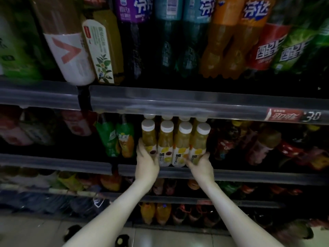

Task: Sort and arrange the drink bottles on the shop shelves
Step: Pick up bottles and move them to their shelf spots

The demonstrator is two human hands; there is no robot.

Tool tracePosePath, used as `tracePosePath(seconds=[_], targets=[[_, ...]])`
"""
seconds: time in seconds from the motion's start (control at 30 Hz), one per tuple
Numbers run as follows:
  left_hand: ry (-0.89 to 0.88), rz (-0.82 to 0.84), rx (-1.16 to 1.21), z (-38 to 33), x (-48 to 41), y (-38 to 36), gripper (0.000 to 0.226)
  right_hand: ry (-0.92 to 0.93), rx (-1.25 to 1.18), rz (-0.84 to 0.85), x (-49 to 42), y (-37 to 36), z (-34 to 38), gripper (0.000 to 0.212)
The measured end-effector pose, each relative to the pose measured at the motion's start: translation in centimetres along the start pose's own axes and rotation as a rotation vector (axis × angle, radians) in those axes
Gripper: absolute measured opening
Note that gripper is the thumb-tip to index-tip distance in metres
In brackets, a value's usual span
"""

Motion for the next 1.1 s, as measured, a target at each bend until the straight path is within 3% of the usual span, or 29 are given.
tracePosePath(seconds=[0.13, 0.23, 0.33, 0.4, 0.5, 0.63, 0.9, 1.1], targets=[[-0.036, 0.029, -0.041, -0.1, 0.3, 0.4, 0.084, 0.014, -0.043, -0.015, 0.4, -0.2, -0.4, 0.064], [-0.047, 0.026, -0.137, 0.1, 1.2, 1.0, 0.080, 0.060, -0.045, -0.176, 2.8, -0.6, -0.2, 0.074], [-0.035, 0.036, -0.218, 1.2, 3.1, 2.5, 0.073, 0.155, 0.099, -0.312, 7.1, -2.8, 0.8, 0.067], [-0.054, 0.055, -0.230, 2.9, 4.5, 4.5, 0.068, 0.217, 0.117, -0.194, 9.6, -6.0, 1.8, 0.060], [-0.073, 0.091, -0.302, 7.0, 6.2, 9.5, 0.063, 0.336, 0.189, 0.158, 13.0, -12.8, 3.8, 0.051], [0.061, 0.010, -0.413, 14.9, 8.1, 19.5, 0.061, 0.484, 0.290, 0.434, 18.0, -21.7, 8.7, 0.040], [0.220, -0.089, -0.494, 26.6, 10.4, 43.0, 0.053, 0.615, 0.351, 0.548, 31.8, -41.3, 22.8, 0.039], [0.295, -0.187, -0.492, 33.4, 10.8, 57.4, 0.047, 0.742, 0.380, 0.575, 39.6, -52.7, 32.7, 0.025]])
Point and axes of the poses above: each hand's wrist, its own x-axis away from the middle knuckle, its own y-axis out of the back of the hand, z = x × y, the point moved 5 cm from there along -x, towards the middle knuckle
